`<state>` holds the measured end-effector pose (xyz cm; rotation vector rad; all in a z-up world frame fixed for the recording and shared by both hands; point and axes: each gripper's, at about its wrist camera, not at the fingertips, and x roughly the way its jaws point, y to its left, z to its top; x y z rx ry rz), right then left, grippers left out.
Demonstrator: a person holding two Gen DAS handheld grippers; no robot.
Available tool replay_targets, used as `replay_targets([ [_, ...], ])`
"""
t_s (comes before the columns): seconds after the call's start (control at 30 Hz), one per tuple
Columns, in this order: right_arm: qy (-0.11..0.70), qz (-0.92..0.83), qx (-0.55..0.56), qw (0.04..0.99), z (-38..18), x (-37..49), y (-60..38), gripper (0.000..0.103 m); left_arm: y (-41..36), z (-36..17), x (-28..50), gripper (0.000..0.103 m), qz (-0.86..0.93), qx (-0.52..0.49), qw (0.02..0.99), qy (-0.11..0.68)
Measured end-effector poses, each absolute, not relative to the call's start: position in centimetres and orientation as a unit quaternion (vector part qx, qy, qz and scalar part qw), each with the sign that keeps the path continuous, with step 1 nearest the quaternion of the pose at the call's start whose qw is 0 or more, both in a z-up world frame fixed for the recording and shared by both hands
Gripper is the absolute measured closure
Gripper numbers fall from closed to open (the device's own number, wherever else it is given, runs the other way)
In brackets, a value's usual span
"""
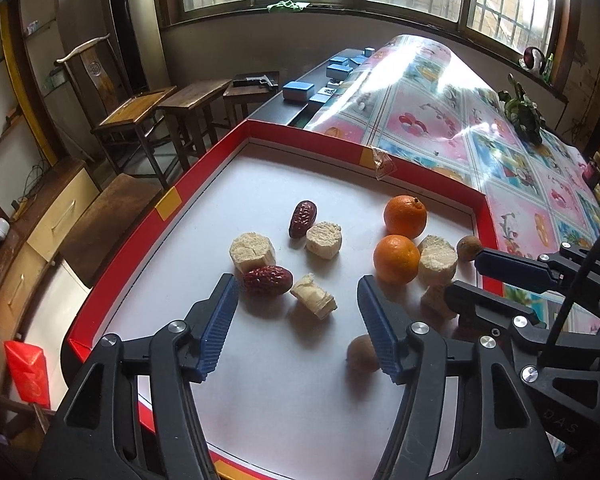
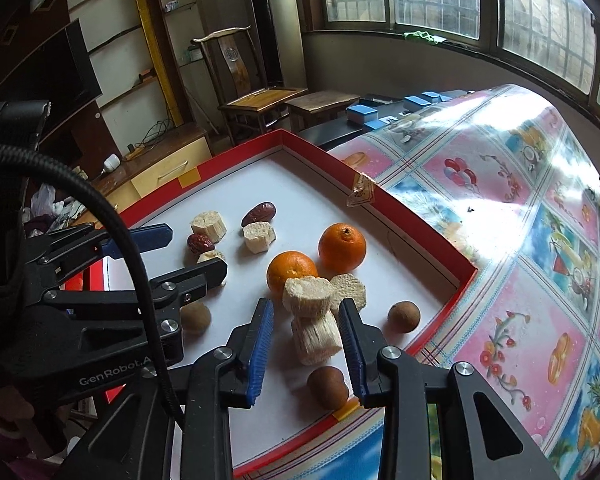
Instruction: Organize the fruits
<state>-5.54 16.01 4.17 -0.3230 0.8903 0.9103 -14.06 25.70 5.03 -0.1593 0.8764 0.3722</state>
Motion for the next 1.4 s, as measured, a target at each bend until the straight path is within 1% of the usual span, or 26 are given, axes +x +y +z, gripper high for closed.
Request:
replay_targets([
  [0.07,0.410,0.416,-0.149,0.798,4.5,-6.0,15.2,0.070,25.4,5.3,-14.2,0.040,0.181,-0.076,0.888,0.415],
  [0.1,0.408,0.413,-0.146,0.801,4.6,-6.1,14.8,0.070,25.2,5.4,-14.2,0.037,0.182,-0.076,0.890,0.412],
  [0.2,0.400,0.398,-0.125,0.816,5.1,-6.6,13.3,0.069,24.3,6.1,-14.4,0.037,0.189,-0.062,0.896,0.397],
  [0.33,0.383,0.368,-0.104,0.841,5.6,-7.3,11.4,0.061,23.1,7.0,-14.4,0.037,0.183,-0.061,0.903,0.384],
  [0.77,0.377,0.334,-0.093,0.859,6.1,-8.6,9.0,0.057,20.8,7.6,-14.6,0.037,0.170,-0.059,0.908,0.379],
  [1.4,0.389,0.338,-0.084,0.853,5.5,-8.2,8.4,0.057,20.4,7.4,-14.4,0.037,0.169,-0.051,0.909,0.378],
])
